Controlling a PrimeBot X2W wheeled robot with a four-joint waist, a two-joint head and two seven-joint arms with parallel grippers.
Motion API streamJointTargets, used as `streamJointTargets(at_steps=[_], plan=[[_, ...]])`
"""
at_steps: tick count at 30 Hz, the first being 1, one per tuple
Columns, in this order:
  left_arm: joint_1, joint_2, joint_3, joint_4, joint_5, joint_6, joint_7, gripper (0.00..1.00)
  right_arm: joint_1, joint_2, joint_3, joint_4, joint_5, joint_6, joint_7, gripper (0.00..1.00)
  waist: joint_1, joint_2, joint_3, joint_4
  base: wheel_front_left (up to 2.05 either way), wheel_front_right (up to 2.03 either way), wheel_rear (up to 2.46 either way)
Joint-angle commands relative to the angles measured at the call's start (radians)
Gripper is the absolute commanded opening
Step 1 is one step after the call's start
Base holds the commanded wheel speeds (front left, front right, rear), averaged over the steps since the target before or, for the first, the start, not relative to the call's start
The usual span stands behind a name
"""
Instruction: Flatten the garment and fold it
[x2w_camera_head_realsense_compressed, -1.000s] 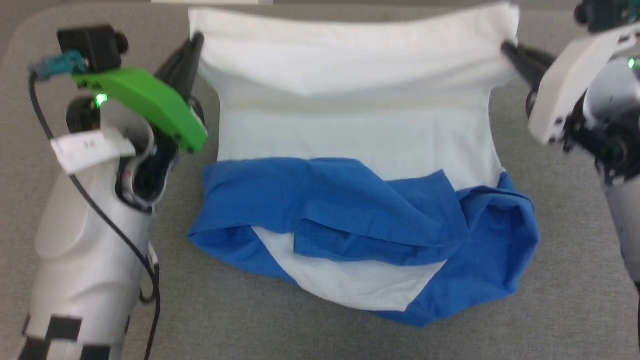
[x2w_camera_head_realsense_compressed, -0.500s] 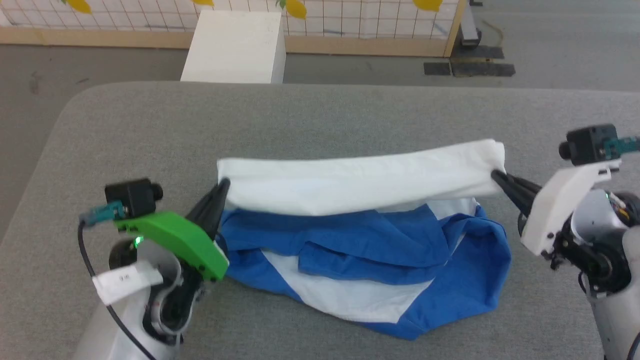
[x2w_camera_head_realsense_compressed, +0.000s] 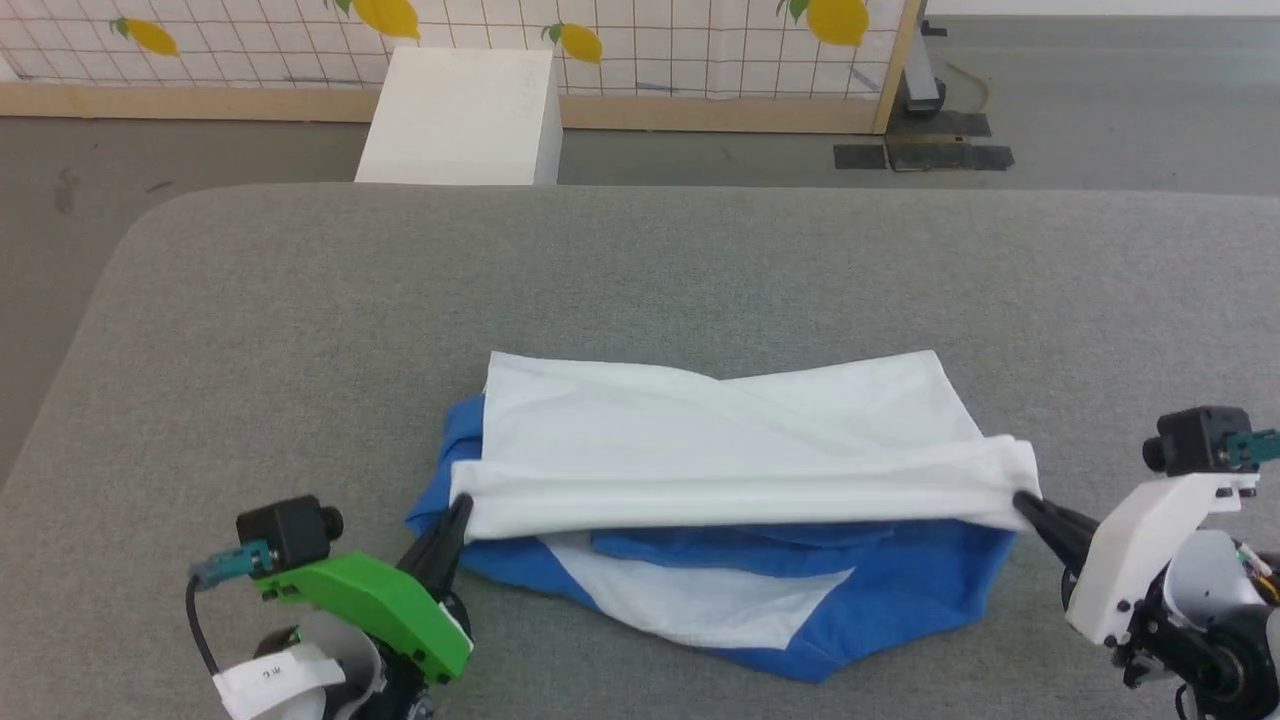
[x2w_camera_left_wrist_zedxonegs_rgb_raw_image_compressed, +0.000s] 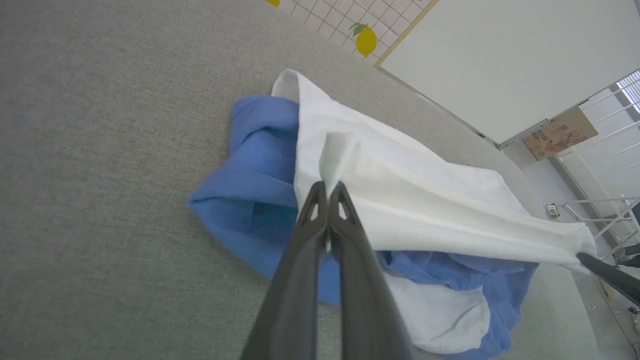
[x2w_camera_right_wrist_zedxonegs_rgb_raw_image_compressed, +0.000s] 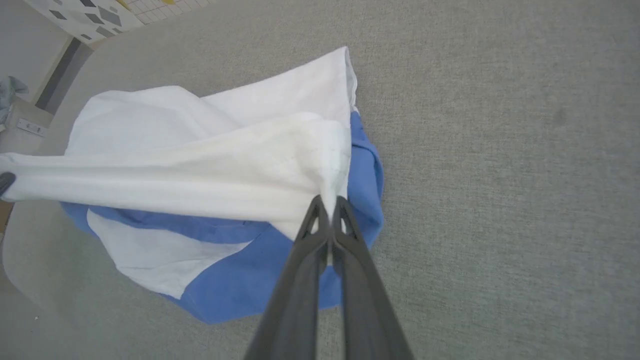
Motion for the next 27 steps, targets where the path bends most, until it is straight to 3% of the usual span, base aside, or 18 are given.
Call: streamJointTargets(at_steps=[1,7,15,16,17,18,24,27], plan=[[0.023,-0.007,0.004,0.005,-0.010,0.014,-0.001,0.00,0.018,0.007,-0.005,-0.006,-0.009,-0.002,0.007,0.00,0.0001,0.0000,0.005,-0.004,0.00,0.00,0.00],[0.064,0.008,-0.006,0.043,0.006,0.085,0.049,0.00,0.061,0.021,0.023,0.005,-0.025,-0.002,0.036,0.00,0.0001,0.0000,0.023,-0.005,0.00,0.00,0.00],[0.066,0.014,-0.026,0.046,0.006,0.134,0.119,0.00,0.079,0.006,0.055,0.034,-0.038,-0.002,0.070,0.00,0.0001,0.0000,0.034,-0.001,0.00,0.00,0.00],[0.068,0.013,-0.027,0.046,0.002,0.141,0.130,0.19,0.080,0.005,0.058,0.036,-0.036,-0.002,0.077,0.00,0.0001,0.0000,0.033,-0.001,0.00,0.00,0.00],[0.070,0.014,-0.028,0.047,-0.002,0.146,0.141,0.86,0.081,0.005,0.061,0.037,-0.034,-0.002,0.082,0.49,0.0001,0.0000,0.030,-0.002,0.00,0.00,0.00],[0.073,0.016,-0.029,0.045,-0.003,0.150,0.149,1.00,0.083,0.004,0.063,0.037,-0.032,-0.002,0.085,1.00,0.0001,0.0000,0.026,-0.002,0.00,0.00,0.00],[0.112,0.045,-0.032,0.014,-0.028,0.194,0.242,1.00,0.113,-0.015,0.062,0.009,-0.008,-0.002,0.115,1.00,0.0001,0.0000,-0.009,0.000,0.00,0.00,0.00],[0.150,0.078,-0.013,-0.043,-0.043,0.237,0.291,1.00,0.151,-0.042,0.023,-0.057,0.024,-0.002,0.158,1.00,0.0001,0.0000,-0.034,0.007,0.00,0.00,0.00]])
